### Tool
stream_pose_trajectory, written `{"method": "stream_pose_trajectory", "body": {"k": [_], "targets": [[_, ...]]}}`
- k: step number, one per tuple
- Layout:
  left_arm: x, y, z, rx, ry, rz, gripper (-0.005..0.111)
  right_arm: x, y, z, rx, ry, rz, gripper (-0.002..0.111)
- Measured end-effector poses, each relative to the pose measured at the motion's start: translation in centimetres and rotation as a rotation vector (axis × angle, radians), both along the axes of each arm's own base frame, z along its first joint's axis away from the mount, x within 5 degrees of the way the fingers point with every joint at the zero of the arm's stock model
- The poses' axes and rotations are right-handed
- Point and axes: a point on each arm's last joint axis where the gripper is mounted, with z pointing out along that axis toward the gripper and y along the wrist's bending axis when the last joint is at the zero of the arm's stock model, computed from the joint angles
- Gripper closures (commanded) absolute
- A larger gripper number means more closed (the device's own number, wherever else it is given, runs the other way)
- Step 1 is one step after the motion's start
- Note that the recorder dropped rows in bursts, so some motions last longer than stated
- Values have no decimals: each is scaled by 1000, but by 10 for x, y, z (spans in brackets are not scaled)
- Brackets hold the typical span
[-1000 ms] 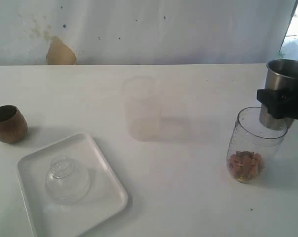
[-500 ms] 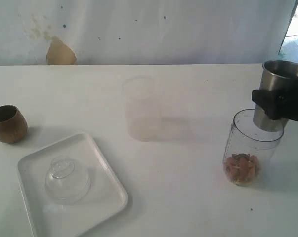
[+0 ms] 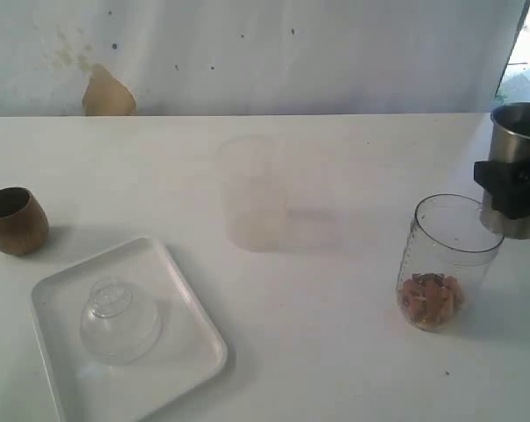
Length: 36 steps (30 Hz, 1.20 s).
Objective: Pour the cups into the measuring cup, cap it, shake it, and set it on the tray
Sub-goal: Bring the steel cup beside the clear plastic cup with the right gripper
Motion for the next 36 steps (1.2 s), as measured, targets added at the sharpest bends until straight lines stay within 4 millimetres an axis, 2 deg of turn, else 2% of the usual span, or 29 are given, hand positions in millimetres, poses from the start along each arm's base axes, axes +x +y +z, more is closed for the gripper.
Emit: {"method": "stream_pose_trajectory", "body": {"k": [10,24,36], "targets": [[0,0,0,0,0,0,107,-31,13,-1,33,-7,-10,108],[0,0,0,0,0,0,107,-35,19,-6,107,-9,25,108],[0,0,0,0,0,0,107,-36,22,-5,100,-15,59,108]]}}
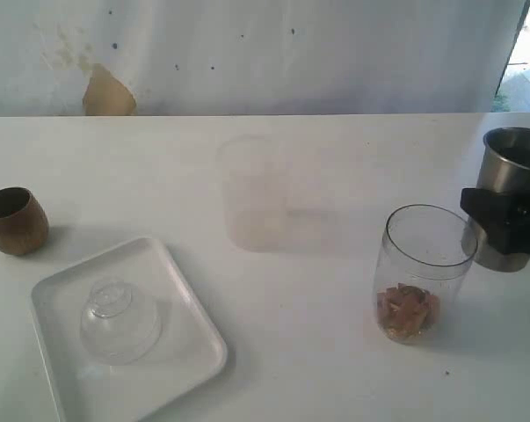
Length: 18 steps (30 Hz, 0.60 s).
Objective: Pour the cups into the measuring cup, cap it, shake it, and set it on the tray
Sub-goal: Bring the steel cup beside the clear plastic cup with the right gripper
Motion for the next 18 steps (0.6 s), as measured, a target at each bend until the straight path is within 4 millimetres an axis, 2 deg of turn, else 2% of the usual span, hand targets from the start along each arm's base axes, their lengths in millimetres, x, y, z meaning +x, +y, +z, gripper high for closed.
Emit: {"method": "stream_pose_trajectory", "body": {"k": [10,18], "targets": [[0,0,0,0,0,0,107,-1,6,2,1,-24,67,108],[0,0,0,0,0,0,107,-2,4,-1,-13,8,53,108]]}}
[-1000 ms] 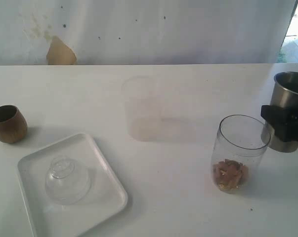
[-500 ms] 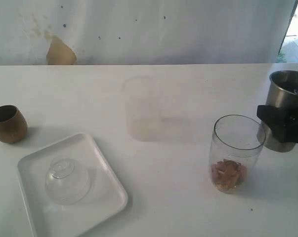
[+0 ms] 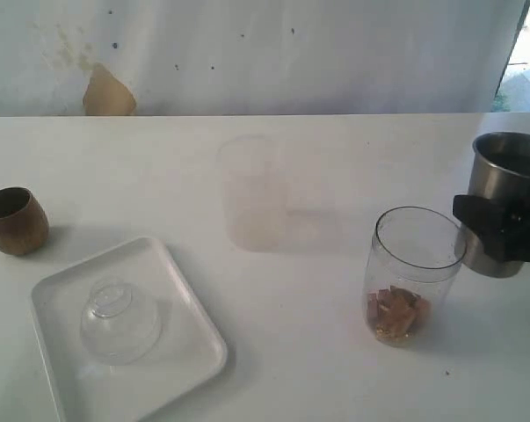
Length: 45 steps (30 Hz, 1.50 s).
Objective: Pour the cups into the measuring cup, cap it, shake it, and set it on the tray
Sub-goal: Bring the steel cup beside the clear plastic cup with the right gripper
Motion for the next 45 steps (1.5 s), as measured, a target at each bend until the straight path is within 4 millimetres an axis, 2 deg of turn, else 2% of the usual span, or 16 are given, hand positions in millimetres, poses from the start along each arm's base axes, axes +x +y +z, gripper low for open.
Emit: {"method": "stream_pose_trajectory", "body": {"k": [7,15,37,40,45], "targets": [[0,0,0,0,0,0,107,0,2,1,12,-7,17,108],[0,0,0,0,0,0,107,1,19,0,2,6,92,108],[0,0,0,0,0,0,107,4,20,5,-8,-64,86,108],[0,0,0,0,0,0,107,4,19,6,-53,-91,90,108],[0,0,0,0,0,0,107,5,18,7,-238,-163,141,108]]}}
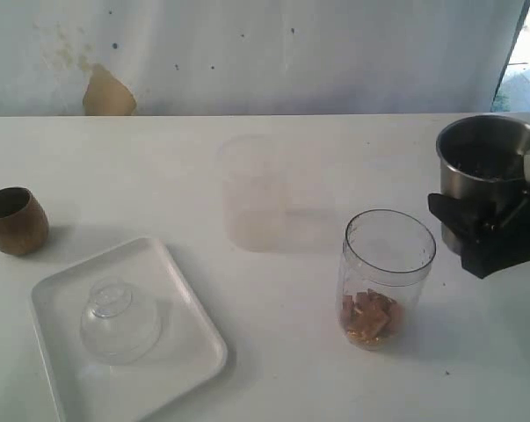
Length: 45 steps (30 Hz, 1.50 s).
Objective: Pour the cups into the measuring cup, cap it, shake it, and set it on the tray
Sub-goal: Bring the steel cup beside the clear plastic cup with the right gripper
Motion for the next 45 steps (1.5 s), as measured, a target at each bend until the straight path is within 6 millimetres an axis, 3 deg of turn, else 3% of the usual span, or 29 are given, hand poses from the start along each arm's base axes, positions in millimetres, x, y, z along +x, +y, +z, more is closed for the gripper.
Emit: {"method": "stream_pose_trajectory", "body": {"k": [11,45], "targets": [[0,0,0,0,0,0,107,9,-1,-17,-40,36,38,108],[0,0,0,0,0,0,107,18,-3,-8,-226,-94,95,108]]}}
